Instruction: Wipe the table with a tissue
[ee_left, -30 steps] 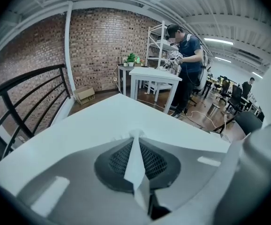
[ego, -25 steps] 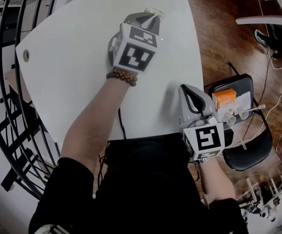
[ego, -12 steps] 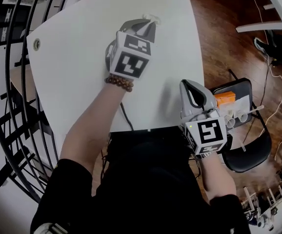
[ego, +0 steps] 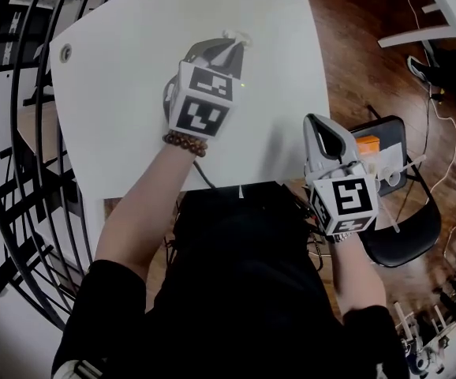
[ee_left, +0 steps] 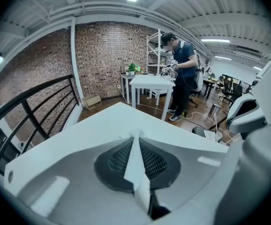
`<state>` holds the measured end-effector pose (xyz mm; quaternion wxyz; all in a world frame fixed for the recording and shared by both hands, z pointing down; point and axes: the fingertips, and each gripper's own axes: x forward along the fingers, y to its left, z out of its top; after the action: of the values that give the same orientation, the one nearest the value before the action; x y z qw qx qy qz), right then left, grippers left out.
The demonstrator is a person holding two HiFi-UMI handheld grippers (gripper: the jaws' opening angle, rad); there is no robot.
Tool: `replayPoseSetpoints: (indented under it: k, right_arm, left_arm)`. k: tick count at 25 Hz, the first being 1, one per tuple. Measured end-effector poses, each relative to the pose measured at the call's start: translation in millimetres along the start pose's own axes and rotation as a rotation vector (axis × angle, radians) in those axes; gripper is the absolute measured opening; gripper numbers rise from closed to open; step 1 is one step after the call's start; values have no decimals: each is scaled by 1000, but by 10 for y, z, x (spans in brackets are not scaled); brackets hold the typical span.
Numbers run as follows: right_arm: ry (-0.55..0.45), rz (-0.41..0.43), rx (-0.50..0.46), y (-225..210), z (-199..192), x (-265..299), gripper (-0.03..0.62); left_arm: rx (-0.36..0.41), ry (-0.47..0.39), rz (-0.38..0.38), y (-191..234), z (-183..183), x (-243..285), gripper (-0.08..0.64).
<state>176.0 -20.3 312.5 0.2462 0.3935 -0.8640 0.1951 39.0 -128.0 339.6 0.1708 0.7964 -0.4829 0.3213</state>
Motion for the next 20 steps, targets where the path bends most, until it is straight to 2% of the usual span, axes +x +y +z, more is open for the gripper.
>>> replayPoseSetpoints:
  k: [11,20]
  right_arm:
    - [-7,34,-35,134,-40,-167,-12]
    - [-6,-30,-30,48,-39,-319,-12]
  left_arm:
    - [-12,9,-17,-394,-298,-414,21]
    - [3,2,-81,-678,-472,-671,21]
